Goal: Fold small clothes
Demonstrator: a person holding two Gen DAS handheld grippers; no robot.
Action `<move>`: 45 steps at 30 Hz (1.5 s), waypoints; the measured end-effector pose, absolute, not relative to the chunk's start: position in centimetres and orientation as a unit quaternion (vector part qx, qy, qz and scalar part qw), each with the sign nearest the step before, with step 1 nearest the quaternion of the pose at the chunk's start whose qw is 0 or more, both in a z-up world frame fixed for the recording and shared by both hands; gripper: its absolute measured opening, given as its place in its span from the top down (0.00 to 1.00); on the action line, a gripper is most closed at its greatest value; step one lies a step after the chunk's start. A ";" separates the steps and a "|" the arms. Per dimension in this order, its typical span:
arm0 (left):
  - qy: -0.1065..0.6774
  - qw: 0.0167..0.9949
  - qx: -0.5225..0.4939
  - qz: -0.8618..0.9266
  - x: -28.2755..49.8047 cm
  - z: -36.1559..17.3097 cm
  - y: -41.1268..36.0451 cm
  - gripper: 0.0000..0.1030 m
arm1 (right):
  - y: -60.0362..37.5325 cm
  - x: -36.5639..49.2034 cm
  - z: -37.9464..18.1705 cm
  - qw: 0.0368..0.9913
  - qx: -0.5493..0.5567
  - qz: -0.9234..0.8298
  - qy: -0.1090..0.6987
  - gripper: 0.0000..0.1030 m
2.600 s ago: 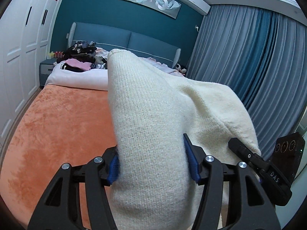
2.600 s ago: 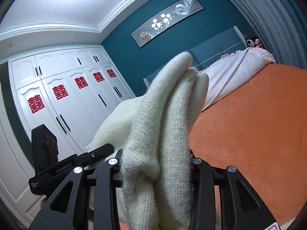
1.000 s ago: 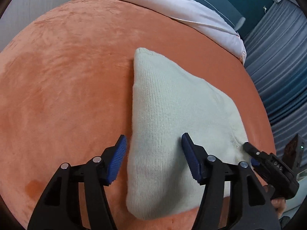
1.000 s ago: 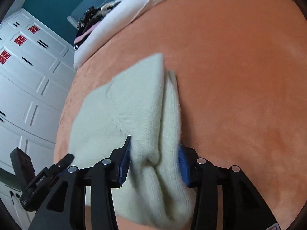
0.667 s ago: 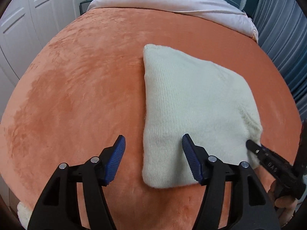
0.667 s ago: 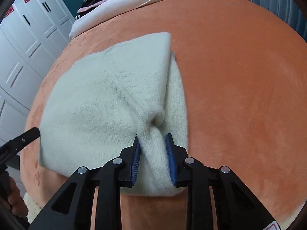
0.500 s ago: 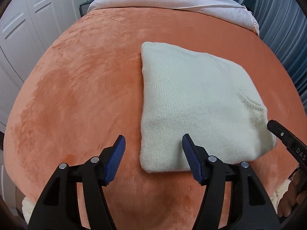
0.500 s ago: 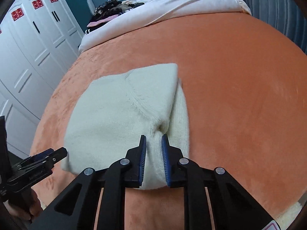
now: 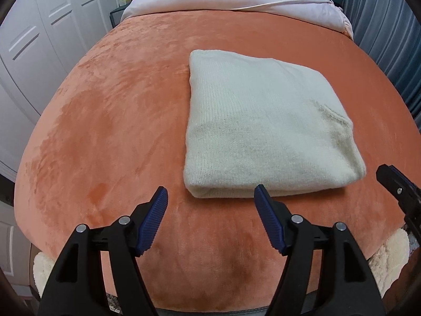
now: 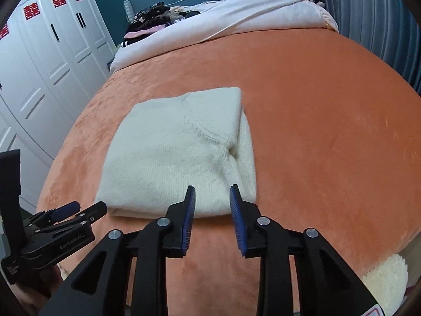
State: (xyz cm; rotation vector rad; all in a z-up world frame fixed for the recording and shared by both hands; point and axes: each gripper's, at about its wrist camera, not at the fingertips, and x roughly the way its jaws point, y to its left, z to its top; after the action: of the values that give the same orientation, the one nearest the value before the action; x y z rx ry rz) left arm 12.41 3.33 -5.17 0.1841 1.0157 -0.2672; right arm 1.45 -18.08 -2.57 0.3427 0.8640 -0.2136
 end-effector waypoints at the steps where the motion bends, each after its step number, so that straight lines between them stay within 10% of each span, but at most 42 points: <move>1: 0.481 0.863 0.090 -0.126 12.0 -5.1 3.3 0.31 | -17.7 0.8 -2.8 0.889 0.167 -0.106 0.413 0.62; 28: 0.421 0.899 0.079 -0.095 8.2 -13.9 4.2 0.05 | -15.5 -4.4 -14.0 0.897 0.090 -0.174 0.398 0.10; 45: 0.385 0.915 0.074 -0.095 6.8 -14.6 3.9 0.04 | -14.7 -4.4 -14.5 0.896 0.090 -0.174 0.398 0.09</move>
State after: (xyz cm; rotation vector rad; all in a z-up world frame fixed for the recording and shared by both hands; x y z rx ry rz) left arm 6.81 3.89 -14.63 0.1520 0.7918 -0.1950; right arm -4.45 -14.66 -14.48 0.1864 0.8256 -0.3608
